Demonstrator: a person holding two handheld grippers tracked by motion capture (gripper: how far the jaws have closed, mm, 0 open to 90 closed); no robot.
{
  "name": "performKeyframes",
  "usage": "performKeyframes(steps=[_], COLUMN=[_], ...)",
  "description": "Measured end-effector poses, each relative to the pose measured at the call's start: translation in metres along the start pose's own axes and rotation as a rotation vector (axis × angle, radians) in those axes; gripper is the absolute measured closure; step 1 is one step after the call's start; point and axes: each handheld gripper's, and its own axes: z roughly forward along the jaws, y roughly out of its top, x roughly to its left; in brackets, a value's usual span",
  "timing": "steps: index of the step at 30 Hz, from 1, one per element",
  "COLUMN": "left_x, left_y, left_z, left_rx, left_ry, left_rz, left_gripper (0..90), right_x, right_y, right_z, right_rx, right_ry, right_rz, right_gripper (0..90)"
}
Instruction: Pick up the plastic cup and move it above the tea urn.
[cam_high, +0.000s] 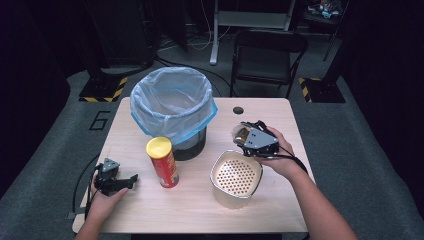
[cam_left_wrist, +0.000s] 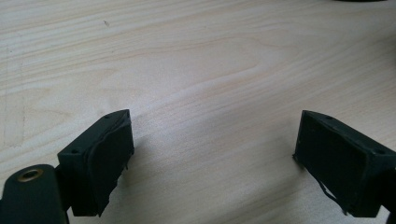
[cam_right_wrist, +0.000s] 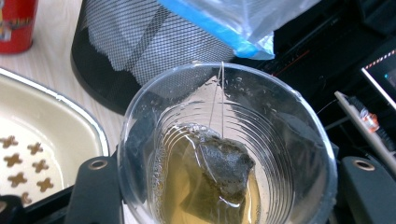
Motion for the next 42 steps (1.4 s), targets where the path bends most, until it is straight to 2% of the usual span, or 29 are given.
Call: performKeyframes(steps=[2,3,7,12,14,16,18,22,23,26,27,28,29,36,37,40,41,42], left_x=[0.000,0.000,0.000,0.000,0.000,0.000,0.000,0.000,0.000,0.000,0.000,0.000,0.000,0.000,0.000,0.000,0.000,0.000], left_y=[0.000,0.000,0.000,0.000,0.000,0.000,0.000,0.000,0.000,0.000,0.000,0.000,0.000,0.000,0.000,0.000,0.000,0.000], left_z=[0.000,0.000,0.000,0.000,0.000,0.000,0.000,0.000,0.000,0.000,0.000,0.000,0.000,0.000,0.000,0.000,-0.001,0.000], left_rx=[-0.001,-0.001,-0.001,-0.001,0.001,0.000,0.000,-0.001,-0.001,-0.001,0.000,-0.001,-0.001,0.000,0.000,0.004,0.009,-0.001], left_ry=[0.001,0.000,0.000,0.001,-0.001,-0.001,-0.001,-0.001,-0.001,-0.001,-0.001,-0.001,-0.001,-0.003,-0.003,-0.006,-0.009,-0.005], left_rz=[-0.001,0.000,0.000,0.000,0.001,0.001,0.001,0.002,0.002,0.001,0.002,0.001,0.001,0.004,0.004,0.007,0.009,0.006], left_gripper=[11.6,11.6,11.6,11.5,11.6,11.6,11.6,11.6,11.6,11.6,11.6,11.6,11.5,11.6,11.5,11.6,11.6,11.6], right_x=[0.002,0.005,0.010,0.011,0.013,0.015,0.019,0.026,0.028,0.035,0.037,0.039,0.041,0.056,0.056,0.063,0.064,0.067], right_y=[0.000,0.001,0.001,0.002,0.003,0.004,0.004,0.007,0.008,0.011,0.013,0.013,0.014,0.016,0.016,0.018,0.018,0.021], right_z=[0.001,0.002,0.005,0.003,0.002,0.002,0.000,-0.003,-0.004,-0.005,-0.005,-0.005,-0.004,0.000,0.000,0.000,0.000,0.000], right_rx=[0.003,0.008,0.028,0.023,0.015,0.010,0.008,0.002,0.007,0.023,0.032,0.039,0.053,0.118,0.118,0.148,0.154,0.162], right_ry=[0.001,0.002,-0.004,-0.011,-0.015,-0.016,-0.019,-0.036,-0.046,-0.064,-0.073,-0.079,-0.094,-0.114,-0.114,-0.146,-0.159,-0.180], right_rz=[-0.015,-0.046,-0.101,-0.107,-0.129,-0.165,-0.182,-0.266,-0.304,-0.367,-0.420,-0.446,-0.496,-0.734,-0.734,-0.878,-0.904,-1.031], right_gripper=[35.7,35.7,35.6,35.6,35.6,35.5,35.5,35.6,35.6,35.6,35.6,35.7,35.7,35.6,35.6,35.5,35.5,35.5])
